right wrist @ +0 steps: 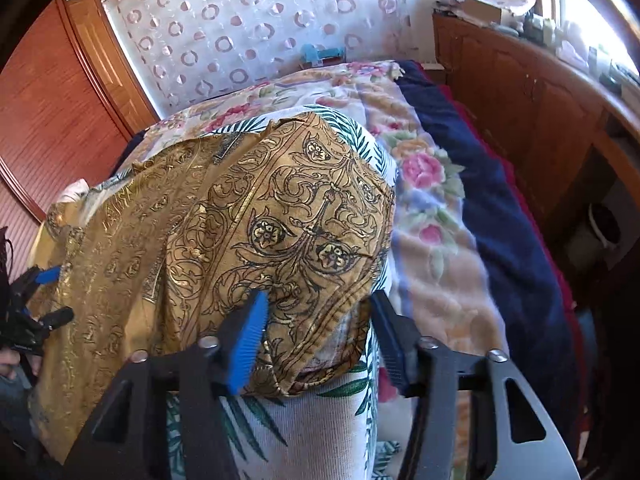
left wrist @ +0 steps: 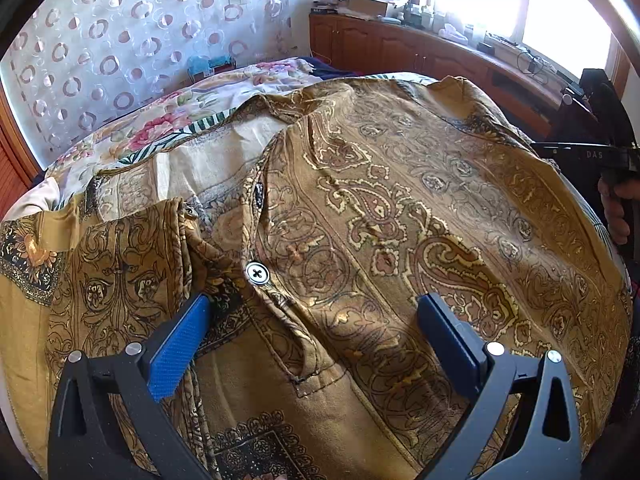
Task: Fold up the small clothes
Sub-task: 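Move the right gripper to the shirt's other side edge and grasp it, then fold the held side over the shirt body and open the right gripper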
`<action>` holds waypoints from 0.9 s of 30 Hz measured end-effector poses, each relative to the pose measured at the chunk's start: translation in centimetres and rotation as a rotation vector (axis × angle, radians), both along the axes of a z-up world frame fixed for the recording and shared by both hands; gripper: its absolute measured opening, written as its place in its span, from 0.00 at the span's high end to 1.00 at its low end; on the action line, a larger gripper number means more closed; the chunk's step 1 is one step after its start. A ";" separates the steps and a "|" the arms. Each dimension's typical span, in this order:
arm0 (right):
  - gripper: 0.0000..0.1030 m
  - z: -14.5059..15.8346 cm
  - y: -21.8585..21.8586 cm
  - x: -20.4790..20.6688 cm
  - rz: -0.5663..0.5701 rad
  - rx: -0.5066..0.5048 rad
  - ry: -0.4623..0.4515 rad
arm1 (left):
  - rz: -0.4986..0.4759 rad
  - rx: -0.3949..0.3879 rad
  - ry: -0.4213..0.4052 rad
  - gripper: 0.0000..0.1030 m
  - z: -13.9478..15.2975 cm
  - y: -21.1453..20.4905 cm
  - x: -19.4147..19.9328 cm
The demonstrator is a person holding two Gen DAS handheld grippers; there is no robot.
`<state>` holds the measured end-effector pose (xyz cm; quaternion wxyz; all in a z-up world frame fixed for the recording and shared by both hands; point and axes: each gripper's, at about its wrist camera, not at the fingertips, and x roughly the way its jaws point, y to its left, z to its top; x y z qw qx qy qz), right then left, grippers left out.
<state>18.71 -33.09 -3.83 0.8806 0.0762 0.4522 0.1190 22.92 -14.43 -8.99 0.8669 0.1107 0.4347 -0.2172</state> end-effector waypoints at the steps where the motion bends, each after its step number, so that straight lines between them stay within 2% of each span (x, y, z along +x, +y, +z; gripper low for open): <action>1: 0.56 0.1 0.0 0.0 0.000 -0.001 0.001 | 0.000 0.000 0.000 0.00 0.0 0.0 0.0; 5: 0.73 0.3 0.3 -0.1 0.001 -0.028 -0.007 | 0.000 -0.001 0.001 0.00 0.0 -0.1 -0.1; 7: 0.86 0.6 0.4 -0.2 -0.014 -0.068 -0.014 | 0.000 0.000 0.000 0.00 0.0 -0.1 0.0; 9: 0.91 1.1 0.7 -0.5 -0.038 -0.099 -0.035 | 0.000 0.000 0.000 0.00 0.0 0.0 0.0; 13: 0.93 3.5 1.8 -1.6 -0.055 -0.134 -0.123 | -0.003 -0.011 -0.002 0.00 0.1 0.0 0.1; 15: 0.94 4.9 2.8 -2.0 -0.047 -0.151 -0.170 | 0.001 -0.038 -0.032 0.00 0.6 0.3 -0.1; 17: 0.94 6.2 4.2 -2.5 -0.030 -0.166 -0.214 | 0.017 -0.064 -0.122 0.00 1.8 0.7 -0.6; 20: 0.94 7.7 6.9 -2.8 0.025 -0.168 -0.262 | 0.054 -0.058 -0.218 0.00 3.4 1.3 -0.9; 24: 0.94 8.0 10.9 -3.0 0.117 -0.149 -0.287 | 0.065 -0.127 -0.215 0.00 4.4 3.3 -0.5; 27: 0.94 7.1 14.0 -2.9 0.193 -0.111 -0.266 | 0.089 -0.162 -0.213 0.00 4.9 4.6 -0.4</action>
